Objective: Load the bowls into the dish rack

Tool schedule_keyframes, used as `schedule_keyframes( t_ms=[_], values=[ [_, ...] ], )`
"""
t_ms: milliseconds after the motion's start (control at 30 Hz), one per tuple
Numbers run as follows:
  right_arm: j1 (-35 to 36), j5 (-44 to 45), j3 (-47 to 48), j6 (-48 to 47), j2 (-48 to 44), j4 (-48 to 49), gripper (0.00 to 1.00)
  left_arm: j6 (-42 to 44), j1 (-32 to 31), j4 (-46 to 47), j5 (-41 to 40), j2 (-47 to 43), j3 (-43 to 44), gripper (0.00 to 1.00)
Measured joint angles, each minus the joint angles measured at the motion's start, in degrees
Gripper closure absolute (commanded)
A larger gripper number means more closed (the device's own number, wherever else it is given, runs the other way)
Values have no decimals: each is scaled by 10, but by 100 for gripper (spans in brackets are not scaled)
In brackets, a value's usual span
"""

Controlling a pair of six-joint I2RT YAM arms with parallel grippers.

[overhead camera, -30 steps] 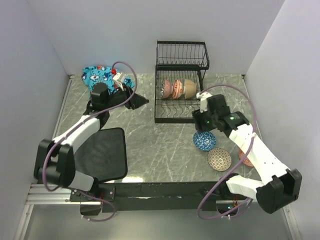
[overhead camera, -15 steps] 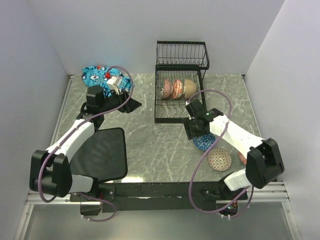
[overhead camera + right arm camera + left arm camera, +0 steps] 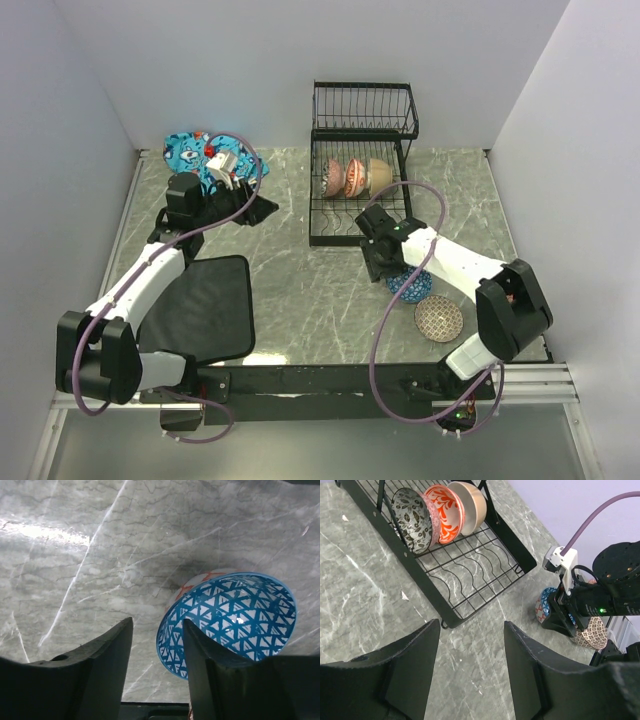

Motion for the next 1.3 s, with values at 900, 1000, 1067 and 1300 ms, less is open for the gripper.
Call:
schedule_keyframes(
  t_ms=[900, 1000, 1067, 1300],
  values=[
    [238, -14, 66, -9, 14, 3, 94, -10, 32, 8, -7, -48, -39, 36],
    [266, -32, 70, -30, 14, 16, 86, -5, 32, 8, -8, -57, -48, 35],
    [276, -39, 70, -45, 14, 19, 87, 2, 32, 7, -10, -63, -53, 35],
    [281, -32, 67, -92, 16, 40, 100, 10, 34, 13, -15, -76, -71, 34]
  ],
)
